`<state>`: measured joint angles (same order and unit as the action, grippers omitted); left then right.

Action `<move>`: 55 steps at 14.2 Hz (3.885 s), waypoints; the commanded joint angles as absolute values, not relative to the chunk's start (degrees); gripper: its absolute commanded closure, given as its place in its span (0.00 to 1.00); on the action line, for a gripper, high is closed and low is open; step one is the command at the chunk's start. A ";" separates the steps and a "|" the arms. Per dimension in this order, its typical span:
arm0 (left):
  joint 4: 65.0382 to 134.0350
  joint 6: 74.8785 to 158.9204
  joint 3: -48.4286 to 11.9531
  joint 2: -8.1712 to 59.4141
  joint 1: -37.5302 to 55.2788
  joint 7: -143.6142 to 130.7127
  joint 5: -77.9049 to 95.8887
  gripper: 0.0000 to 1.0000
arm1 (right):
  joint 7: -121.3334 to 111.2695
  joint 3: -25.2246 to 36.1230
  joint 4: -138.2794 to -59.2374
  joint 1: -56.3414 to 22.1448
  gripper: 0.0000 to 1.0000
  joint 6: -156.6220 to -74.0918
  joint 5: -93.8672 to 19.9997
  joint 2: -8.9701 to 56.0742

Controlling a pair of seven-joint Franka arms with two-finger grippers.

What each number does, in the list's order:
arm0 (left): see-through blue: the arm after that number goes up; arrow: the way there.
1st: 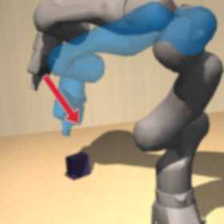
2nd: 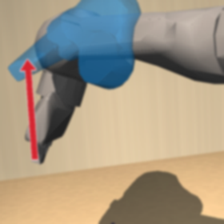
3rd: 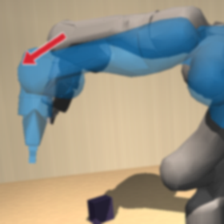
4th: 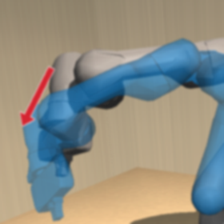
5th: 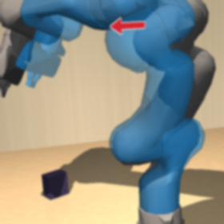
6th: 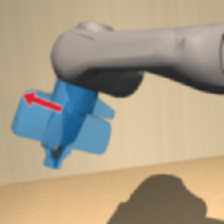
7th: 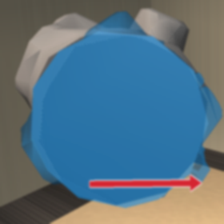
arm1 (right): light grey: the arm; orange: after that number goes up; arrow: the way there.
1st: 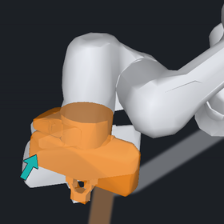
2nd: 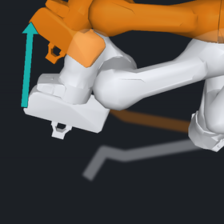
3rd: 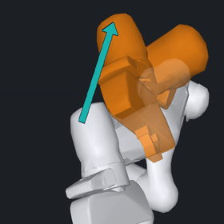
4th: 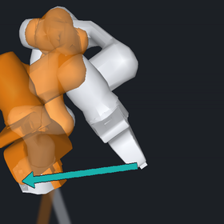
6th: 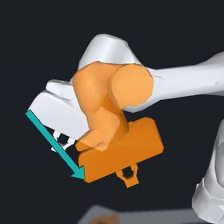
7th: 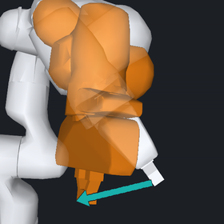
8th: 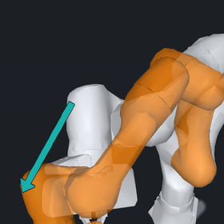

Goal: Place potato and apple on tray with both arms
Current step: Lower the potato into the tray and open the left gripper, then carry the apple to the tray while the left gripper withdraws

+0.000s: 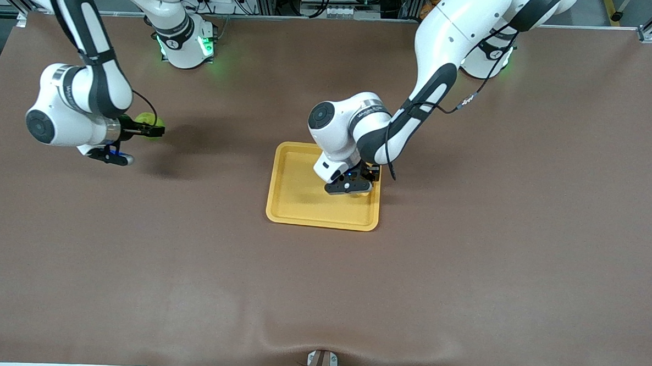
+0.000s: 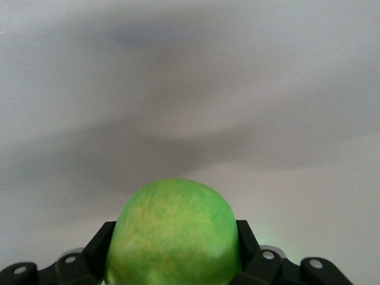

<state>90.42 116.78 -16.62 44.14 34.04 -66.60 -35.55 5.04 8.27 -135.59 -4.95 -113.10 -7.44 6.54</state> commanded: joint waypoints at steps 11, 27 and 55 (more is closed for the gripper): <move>82.18 112.15 -15.56 37.46 27.71 -62.87 -33.59 0.00 | 32.08 -7.64 -131.49 -5.89 1.00 -112.76 -15.01 5.54; 84.02 97.05 -16.08 20.67 -0.09 -23.73 -10.47 0.00 | 57.99 -19.42 -115.85 -10.71 1.00 -123.04 -19.78 21.61; 92.46 86.84 -5.36 -2.90 0.00 1.41 -3.43 0.00 | 66.79 -19.86 -103.45 -17.40 0.00 -130.02 -17.23 36.31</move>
